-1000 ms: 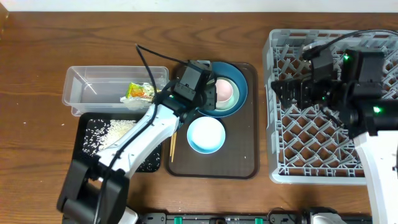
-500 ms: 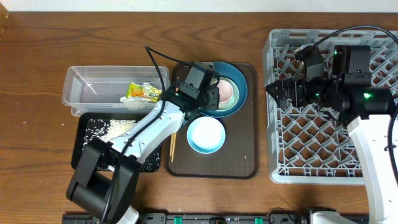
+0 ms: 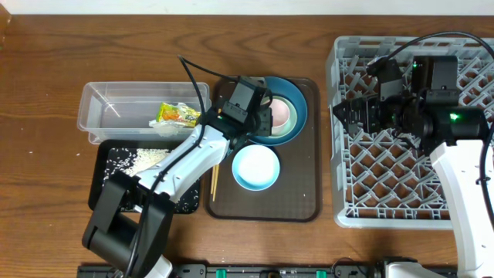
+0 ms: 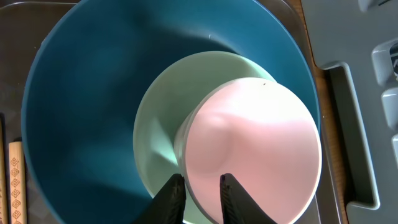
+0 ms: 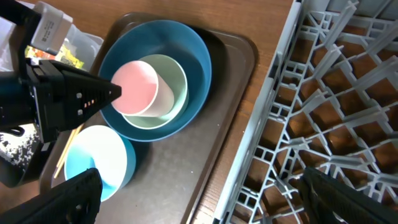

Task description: Sort waste into correct bins and load items into the dishwasher rack

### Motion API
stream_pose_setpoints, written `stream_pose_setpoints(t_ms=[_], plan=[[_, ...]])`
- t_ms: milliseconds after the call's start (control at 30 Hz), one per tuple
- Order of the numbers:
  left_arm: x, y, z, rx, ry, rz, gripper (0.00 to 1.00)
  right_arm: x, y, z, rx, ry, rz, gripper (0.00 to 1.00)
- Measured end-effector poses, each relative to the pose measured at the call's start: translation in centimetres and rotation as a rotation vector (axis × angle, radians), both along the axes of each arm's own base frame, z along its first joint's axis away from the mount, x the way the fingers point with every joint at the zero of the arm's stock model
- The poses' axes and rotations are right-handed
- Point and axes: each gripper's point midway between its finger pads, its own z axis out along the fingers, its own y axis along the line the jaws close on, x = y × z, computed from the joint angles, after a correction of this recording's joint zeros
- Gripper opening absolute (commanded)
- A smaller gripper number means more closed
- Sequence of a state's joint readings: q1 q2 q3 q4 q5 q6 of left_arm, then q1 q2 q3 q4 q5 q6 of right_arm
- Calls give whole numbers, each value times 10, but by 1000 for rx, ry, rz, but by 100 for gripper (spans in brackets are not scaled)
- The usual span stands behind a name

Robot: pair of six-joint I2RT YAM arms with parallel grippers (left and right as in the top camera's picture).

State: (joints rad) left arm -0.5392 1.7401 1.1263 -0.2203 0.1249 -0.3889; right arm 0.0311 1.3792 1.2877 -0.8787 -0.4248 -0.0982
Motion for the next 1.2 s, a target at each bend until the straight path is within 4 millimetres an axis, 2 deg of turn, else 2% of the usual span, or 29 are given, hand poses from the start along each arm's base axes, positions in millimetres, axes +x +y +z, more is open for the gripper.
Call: stream_pose_setpoints(t_ms=[100, 200, 1200], plan=[[0, 0, 0, 0, 0, 0, 15, 0, -1, 0, -4, 0, -3, 99], [0, 0, 0, 0, 0, 0, 14, 0, -1, 0, -6, 0, -4, 99], [-7, 5, -7, 23, 37, 0, 15, -1, -2, -2, -9, 7, -6, 99]])
